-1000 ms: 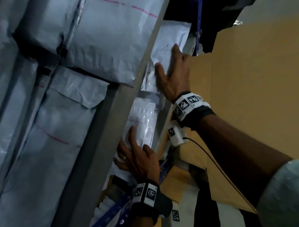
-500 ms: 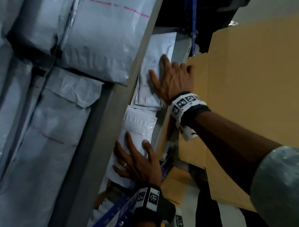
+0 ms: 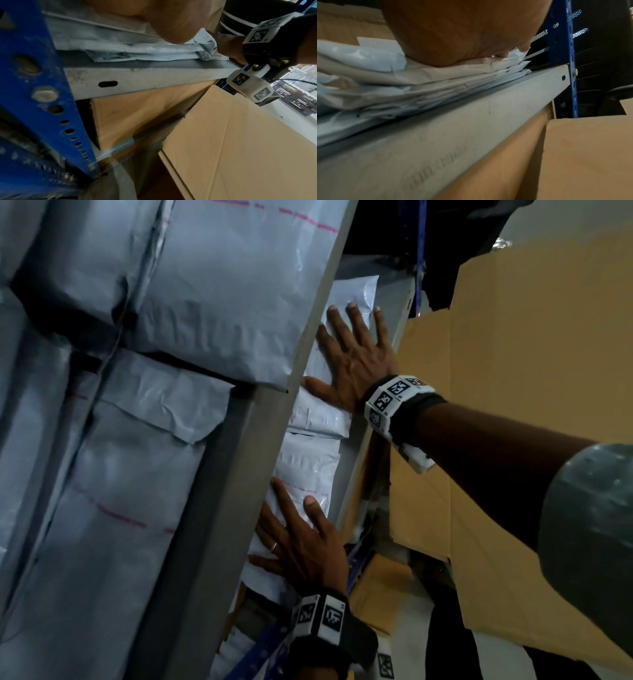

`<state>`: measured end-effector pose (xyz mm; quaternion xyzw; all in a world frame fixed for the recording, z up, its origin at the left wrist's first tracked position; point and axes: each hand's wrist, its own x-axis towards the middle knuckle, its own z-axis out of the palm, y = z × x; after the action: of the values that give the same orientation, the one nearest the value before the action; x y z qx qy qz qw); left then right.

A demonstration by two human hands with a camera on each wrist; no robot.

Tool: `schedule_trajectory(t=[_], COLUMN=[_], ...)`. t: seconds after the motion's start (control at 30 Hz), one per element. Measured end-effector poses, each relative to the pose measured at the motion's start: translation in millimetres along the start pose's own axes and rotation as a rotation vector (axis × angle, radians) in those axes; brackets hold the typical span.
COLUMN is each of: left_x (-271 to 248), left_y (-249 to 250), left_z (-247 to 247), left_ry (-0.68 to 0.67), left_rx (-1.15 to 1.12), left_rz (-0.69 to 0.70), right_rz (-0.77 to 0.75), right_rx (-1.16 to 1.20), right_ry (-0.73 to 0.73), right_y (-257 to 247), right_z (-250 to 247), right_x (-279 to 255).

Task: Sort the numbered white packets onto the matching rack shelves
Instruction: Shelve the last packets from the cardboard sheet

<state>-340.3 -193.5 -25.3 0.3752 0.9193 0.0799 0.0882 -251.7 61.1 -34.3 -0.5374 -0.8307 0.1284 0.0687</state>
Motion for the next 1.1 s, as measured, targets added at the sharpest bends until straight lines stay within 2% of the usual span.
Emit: schedule_trajectory(t=[0.43, 0.6, 1.1], left_x=[2, -2, 4], left_y=[1, 2, 5], left_z=[4, 0, 6], left_ry=[-0.003, 0.010, 0.045], left_rx=[0.005, -0.005, -0.020], left_rz=[-0.023, -0.010, -0.022], right_rz=[-0.007, 0.026, 0.009], right_rx=[0.009, 0.072, 0.061], right_ry=[-0.024, 0.018, -0.098], right_y=[-1, -5, -5], right_z=[6, -1, 2], right_x=[3, 12, 14])
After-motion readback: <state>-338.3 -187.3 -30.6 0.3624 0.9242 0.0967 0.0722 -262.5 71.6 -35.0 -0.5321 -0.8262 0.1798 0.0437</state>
